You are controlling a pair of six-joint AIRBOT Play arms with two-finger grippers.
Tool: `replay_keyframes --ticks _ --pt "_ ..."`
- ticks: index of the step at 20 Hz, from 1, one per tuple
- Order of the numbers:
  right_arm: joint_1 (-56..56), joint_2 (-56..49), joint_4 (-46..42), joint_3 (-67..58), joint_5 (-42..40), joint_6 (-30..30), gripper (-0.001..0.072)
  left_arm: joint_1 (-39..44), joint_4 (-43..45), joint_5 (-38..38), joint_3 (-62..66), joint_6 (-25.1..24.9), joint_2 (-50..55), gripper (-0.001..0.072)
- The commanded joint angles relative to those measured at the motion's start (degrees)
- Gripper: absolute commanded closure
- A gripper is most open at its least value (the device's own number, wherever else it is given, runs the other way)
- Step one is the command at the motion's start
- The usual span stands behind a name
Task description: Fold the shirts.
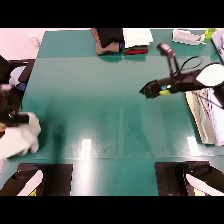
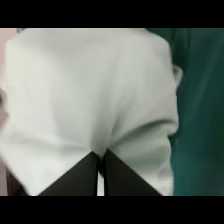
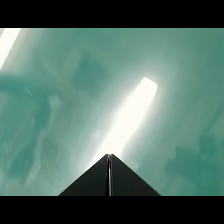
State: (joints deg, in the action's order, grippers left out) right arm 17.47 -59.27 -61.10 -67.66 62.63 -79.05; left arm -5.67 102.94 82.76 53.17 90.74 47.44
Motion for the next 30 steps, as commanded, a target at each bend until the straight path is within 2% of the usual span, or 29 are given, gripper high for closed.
replay_keyframes --ticks 1,6,13,19,20,21,22,25,30 --pt "-2.47 2.84 0.04 -7.39 -0.28 -1.01 0.0695 11.69 -0.31 0.44 18.75 0.87 -0.02 0.0684" --pt "-8.76 5.79 0.04 -15.87 -0.68 -1.09 0.0695 31.85 -0.26 -1.31 36.72 2.25 0.48 0.0686" --pt "-12.48 6.14 0.07 -18.01 0.31 -3.43 0.0695 46.95 -1.44 -3.63 45.79 -0.2 12.0 0.0685" --pt "-12.48 6.14 0.04 -18.01 0.33 -3.43 0.0695 57.11 -17.77 -10.6 45.79 -6.29 31.5 0.0678" --pt "-12.48 6.14 0.04 -18.01 0.33 -3.43 0.0695 58.31 -18.16 -11.52 45.79 -7.19 34.12 0.049" --pt "-12.48 6.14 0.04 -18.01 0.35 -3.43 0.0695 58.75 -18.08 -12.15 45.79 -7.17 35.89 0.0201" --pt "-12.48 6.14 0.04 -18.01 0.35 -3.43 0.0695 58.38 -17.33 -12.41 45.79 -7.15 36.79 0.0171" --pt "-12.48 6.14 -0.11 -18.01 0.33 -3.43 0.0695 52.59 -9.55 -12.0 45.79 -3.63 35.69 0.0168" --pt "-12.48 6.14 -0.13 -18.01 0.33 -3.41 0.0695 35.04 -10.16 -9.38 41.18 -0.63 36.06 0.0167"
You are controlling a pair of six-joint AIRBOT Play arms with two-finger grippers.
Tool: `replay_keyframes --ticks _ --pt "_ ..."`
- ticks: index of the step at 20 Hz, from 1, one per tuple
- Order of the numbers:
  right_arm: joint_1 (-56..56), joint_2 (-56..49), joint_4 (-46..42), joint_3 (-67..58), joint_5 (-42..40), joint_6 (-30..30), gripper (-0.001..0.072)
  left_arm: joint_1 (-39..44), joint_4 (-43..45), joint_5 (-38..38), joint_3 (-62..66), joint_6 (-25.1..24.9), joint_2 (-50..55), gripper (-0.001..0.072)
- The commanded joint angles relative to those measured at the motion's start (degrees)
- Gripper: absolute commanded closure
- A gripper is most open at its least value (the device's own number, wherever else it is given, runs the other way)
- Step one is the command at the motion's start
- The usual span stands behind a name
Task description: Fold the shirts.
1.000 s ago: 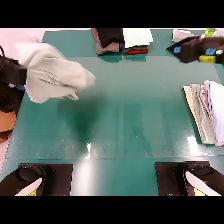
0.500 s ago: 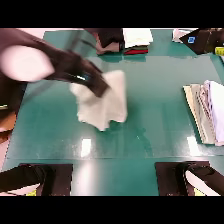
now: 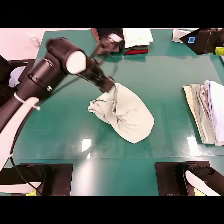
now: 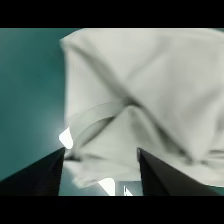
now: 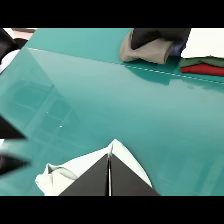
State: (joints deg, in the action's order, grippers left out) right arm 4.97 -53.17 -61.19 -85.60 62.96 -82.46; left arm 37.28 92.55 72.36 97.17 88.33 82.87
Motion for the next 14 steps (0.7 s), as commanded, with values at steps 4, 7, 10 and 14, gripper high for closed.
replay_keyframes --ticks 4,7,10,14 --pt "0.02 0.0 -0.07 -0.07 0.02 0.0 0.0695 -15.61 -6.62 -2.67 -14.43 1.68 3.04 0.0168" --pt "0.02 -0.11 -0.04 -0.07 0.02 0.0 0.0695 -16.44 -9.07 -5.66 -18.45 1.64 7.39 0.0168" --pt "0.02 -0.13 -0.04 0.0 0.24 -0.02 0.0695 -16.39 -14.93 -8.11 -18.45 1.01 11.08 0.0167" --pt "0.07 -0.11 -0.02 0.0 0.22 -0.02 0.0695 -16.37 -22.6 -10.84 -18.4 -2.45 12.59 0.0168"
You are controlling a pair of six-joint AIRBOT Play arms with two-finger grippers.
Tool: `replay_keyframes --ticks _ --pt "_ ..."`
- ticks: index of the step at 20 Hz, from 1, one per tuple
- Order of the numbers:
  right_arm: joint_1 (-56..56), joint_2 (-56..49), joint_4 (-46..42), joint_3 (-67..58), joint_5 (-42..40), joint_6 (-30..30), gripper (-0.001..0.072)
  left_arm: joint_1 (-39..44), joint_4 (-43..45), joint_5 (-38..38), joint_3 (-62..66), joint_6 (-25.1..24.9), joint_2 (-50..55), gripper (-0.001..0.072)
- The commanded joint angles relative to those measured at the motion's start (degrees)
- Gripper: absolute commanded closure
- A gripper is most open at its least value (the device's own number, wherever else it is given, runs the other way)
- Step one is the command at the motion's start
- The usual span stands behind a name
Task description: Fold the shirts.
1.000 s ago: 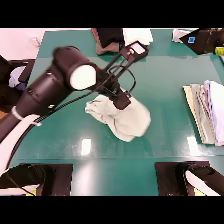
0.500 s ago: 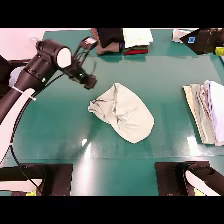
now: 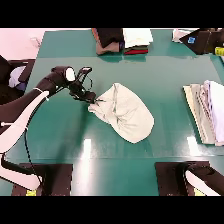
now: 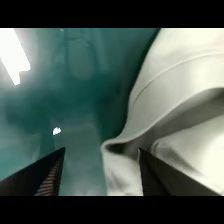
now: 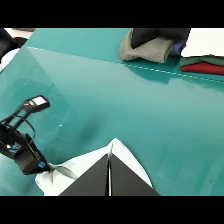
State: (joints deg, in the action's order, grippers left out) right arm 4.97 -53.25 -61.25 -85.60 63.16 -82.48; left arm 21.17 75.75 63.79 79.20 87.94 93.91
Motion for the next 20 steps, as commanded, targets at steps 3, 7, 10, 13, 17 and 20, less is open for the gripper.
replay_keyframes --ticks 3,7,10,13,17,20 --pt "0.07 -0.04 0.07 0.0 0.02 0.0 0.0695 -0.26 -5.7 -2.05 -0.55 -2.08 1.6 0.017" --pt "0.07 0.02 0.02 0.59 0.42 0.0 0.0695 -0.35 -5.01 -1.14 0.55 -3.72 1.29 0.0682" --pt "0.02 0.02 -2.1 6.51 4.79 -1.27 0.0695 -0.33 -1.77 0.17 4.0 -4.02 0.04 0.0682" --pt "0.02 0.0 -8.83 18.23 8.5 -7.56 0.0694 -0.33 -0.22 0.7 5.42 -4.46 -1.05 0.0682" --pt "0.35 -3.91 -6.99 34.56 8.39 -11.61 0.0168 -0.33 -0.26 0.76 5.4 -4.44 -1.03 0.0681" --pt "2.8 -10.82 -0.04 41.18 4.35 -11.72 0.0169 -0.33 -0.26 0.81 5.4 -4.42 -1.03 0.0682"
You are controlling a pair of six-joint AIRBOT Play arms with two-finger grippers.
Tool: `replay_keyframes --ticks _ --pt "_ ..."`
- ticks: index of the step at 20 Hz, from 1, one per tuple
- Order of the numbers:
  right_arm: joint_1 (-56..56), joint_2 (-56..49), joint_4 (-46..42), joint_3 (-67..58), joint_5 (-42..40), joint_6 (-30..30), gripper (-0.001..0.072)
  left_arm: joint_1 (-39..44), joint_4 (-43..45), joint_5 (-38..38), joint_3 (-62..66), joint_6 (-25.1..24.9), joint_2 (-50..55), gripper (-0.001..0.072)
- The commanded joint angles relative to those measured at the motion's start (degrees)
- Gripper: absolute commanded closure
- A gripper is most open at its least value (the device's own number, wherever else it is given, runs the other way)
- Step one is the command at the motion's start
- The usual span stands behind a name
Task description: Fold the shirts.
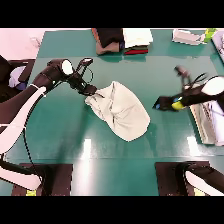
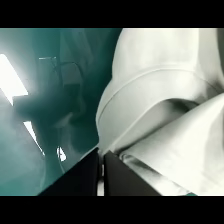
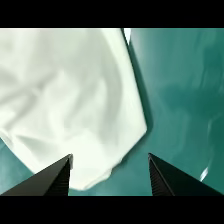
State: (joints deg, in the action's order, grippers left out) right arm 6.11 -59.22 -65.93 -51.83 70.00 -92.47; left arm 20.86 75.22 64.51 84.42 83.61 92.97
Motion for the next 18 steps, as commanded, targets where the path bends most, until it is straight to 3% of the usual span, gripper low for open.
replay_keyframes --ticks 1,5,7,9,13,18 --pt "2.97 -6.95 5.77 8.26 -4.35 -1.73 0.017 -0.02 0.28 0.22 0.17 -0.11 -0.09 0.0682" --pt "8.24 -14.82 6.25 5.35 -7.15 -1.77 0.0187 -0.02 0.39 0.87 0.17 -0.11 -0.09 0.0681" --pt "9.79 -17.07 5.46 2.73 -8.02 -1.4 0.0402 -0.02 0.79 1.11 0.17 -0.11 -0.09 0.0682" --pt "11.06 -17.51 1.55 0.07 -8.52 -1.4 0.0698 -0.04 1.92 1.25 0.17 -0.09 -0.11 0.0682" --pt "10.03 -11.69 -8.68 -6.36 -5.73 -1.62 0.0696 -1.11 10.34 0.5 0.2 2.34 -3.13 0.0682" --pt "1.31 -0.07 -15.15 -18.08 -0.57 -1.44 0.0696 -7.28 10.27 -5.35 0.2 3.52 -14.25 0.0682"
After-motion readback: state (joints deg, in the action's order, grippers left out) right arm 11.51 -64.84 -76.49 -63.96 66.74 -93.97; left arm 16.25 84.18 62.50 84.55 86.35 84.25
